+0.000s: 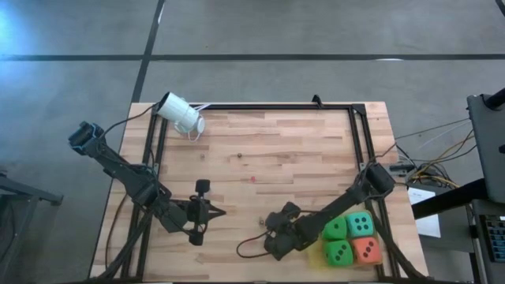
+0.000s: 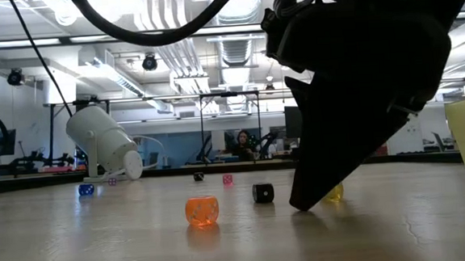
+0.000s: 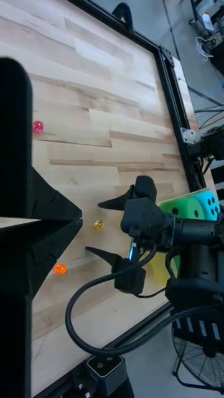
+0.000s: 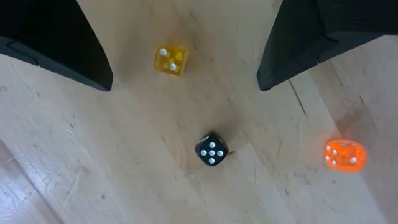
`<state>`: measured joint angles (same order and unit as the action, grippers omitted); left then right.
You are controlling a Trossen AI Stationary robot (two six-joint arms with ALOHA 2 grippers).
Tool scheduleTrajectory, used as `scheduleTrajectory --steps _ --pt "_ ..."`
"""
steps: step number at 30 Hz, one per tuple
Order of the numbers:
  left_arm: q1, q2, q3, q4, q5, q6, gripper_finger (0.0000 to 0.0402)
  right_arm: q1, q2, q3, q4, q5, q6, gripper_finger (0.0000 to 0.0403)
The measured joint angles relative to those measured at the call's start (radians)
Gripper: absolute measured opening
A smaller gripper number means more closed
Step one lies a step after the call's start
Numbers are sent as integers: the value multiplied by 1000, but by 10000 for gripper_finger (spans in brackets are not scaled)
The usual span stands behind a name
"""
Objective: Pick & Place Dice
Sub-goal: Put the small yellow die into the yellow bin
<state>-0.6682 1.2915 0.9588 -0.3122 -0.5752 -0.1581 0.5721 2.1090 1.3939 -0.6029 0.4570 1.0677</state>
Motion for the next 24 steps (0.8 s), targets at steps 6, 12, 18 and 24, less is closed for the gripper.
scheduleTrajectory --steps 6,12,18,24 --pt "0 0 0 0 0 0 6 0 0 -7 8 -3 6 358" --pt "0 0 0 0 0 0 6 -1 0 -8 6 -8 43 293" --pt "-1 0 0 0 0 0 6 -1 0 -9 -4 -9 62 232" --pt "-1 0 0 0 0 0 6 -2 0 -9 -5 -8 58 180"
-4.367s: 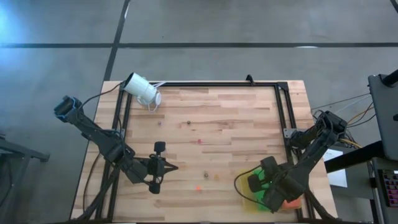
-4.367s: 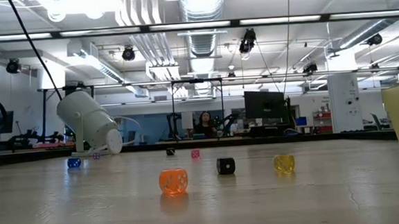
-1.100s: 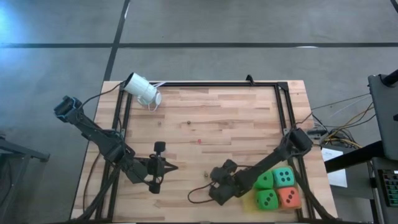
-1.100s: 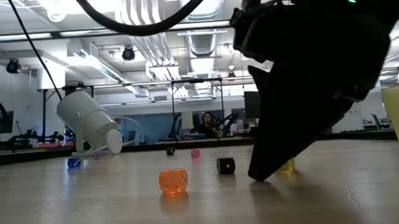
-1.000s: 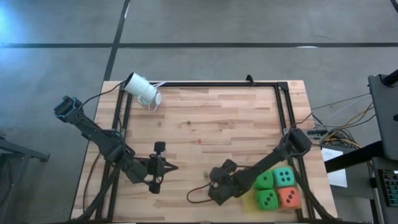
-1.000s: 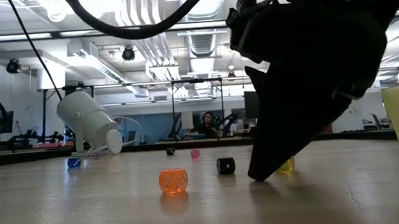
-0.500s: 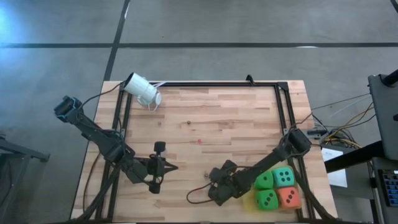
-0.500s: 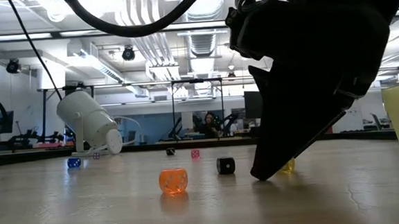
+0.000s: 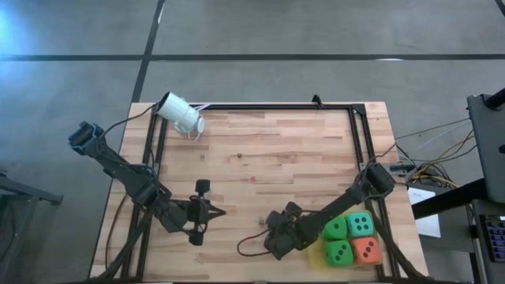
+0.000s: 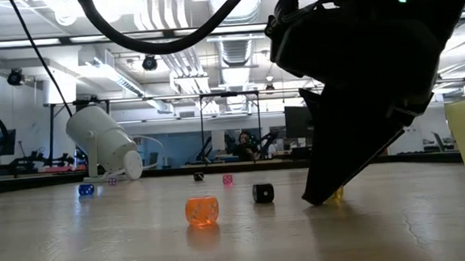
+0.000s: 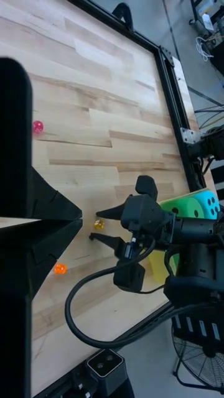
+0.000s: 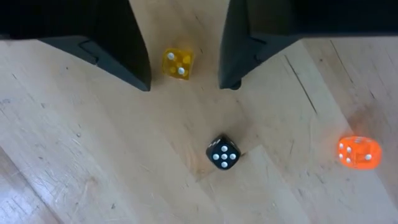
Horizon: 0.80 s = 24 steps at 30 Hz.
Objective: Pick & Place Dice
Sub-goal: Put the small yellow die into the yellow bin
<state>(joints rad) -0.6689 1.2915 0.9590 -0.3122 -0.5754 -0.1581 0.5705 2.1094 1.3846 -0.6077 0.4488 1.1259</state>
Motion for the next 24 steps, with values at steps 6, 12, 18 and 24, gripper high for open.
scheduleTrajectory --steps 6,12,18,24 --pt "0 0 0 0 0 0 6 0 0 0 4 0 0 140" --pt "0 0 0 0 0 0 6 0 0 0 7 0 0 111" --pt "0 0 0 0 0 0 6 0 0 0 8 -1 -1 88" --pt "0 0 0 0 0 0 6 0 0 0 8 -1 -4 71"
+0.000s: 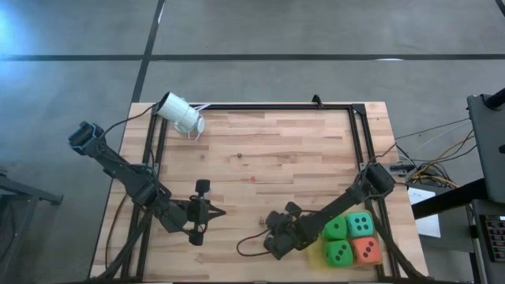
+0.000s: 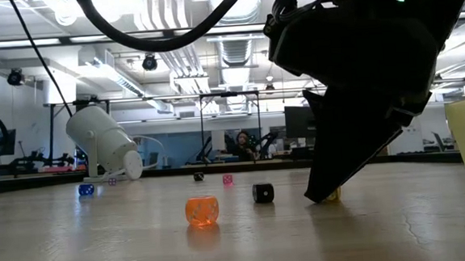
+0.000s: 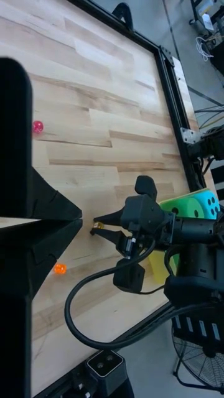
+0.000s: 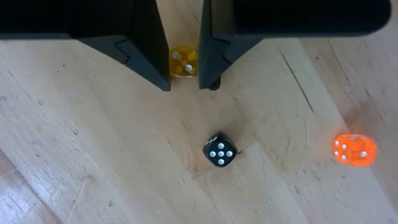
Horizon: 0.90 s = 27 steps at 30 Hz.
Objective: Pick & Place Dice
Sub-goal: Put the small yellow die into the yellow bin
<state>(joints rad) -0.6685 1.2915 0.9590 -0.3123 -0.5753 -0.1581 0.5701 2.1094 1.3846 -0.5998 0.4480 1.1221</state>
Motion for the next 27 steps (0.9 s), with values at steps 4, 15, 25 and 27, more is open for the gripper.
scheduleTrajectory --steps 4,15,25,27 --pt "0 0 0 0 0 0 6 1 0 0 1 7 0 66" --pt "1 0 0 0 0 0 6 1 -2 1 1 19 0 78" --pt "1 0 0 0 0 0 6 2 -6 13 0 17 -26 59" --pt "1 0 0 0 0 -2 6 2 -6 13 0 18 -26 58"
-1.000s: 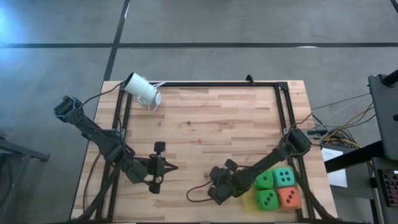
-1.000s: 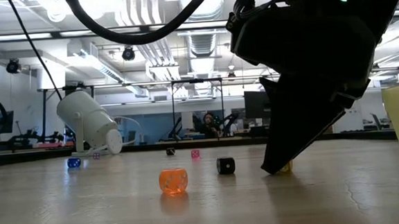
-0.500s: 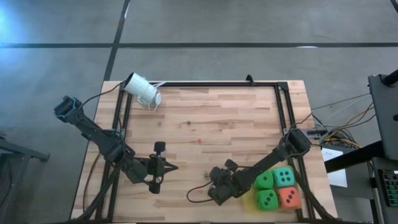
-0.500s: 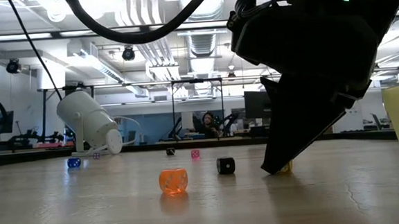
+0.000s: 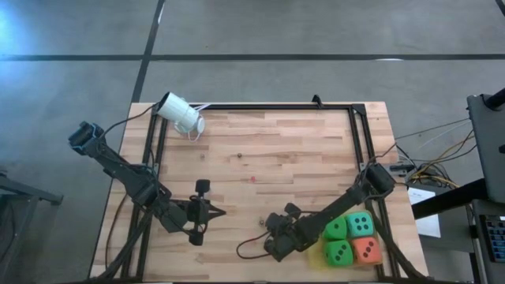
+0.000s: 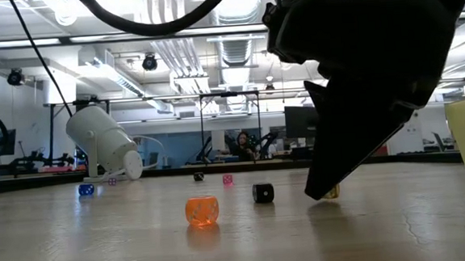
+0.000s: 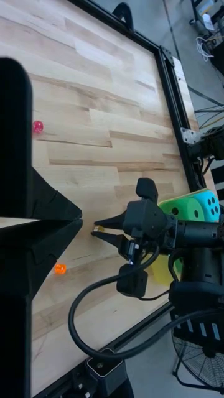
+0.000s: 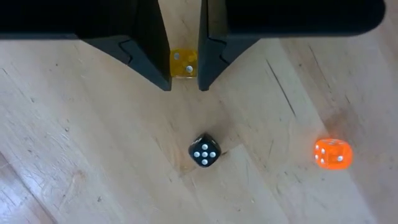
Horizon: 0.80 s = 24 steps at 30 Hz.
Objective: Pick & Place Dice
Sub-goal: Put the small yellow die into the yellow bin
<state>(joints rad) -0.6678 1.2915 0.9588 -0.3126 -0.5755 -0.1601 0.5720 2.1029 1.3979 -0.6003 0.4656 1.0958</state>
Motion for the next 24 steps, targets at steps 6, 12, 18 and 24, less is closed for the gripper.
scheduleTrajectory --steps 6,12,18,24 --pt "0 0 0 0 0 0 6 0 0 0 -2 1 -2 62" --pt "0 0 0 0 0 0 6 3 -53 5 -73 2 -12 63" --pt "0 0 0 -1 0 0 6 35 -153 3 -139 36 2 63" --pt "-1 0 0 -2 0 -4 6 110 -241 0 -224 59 74 63"
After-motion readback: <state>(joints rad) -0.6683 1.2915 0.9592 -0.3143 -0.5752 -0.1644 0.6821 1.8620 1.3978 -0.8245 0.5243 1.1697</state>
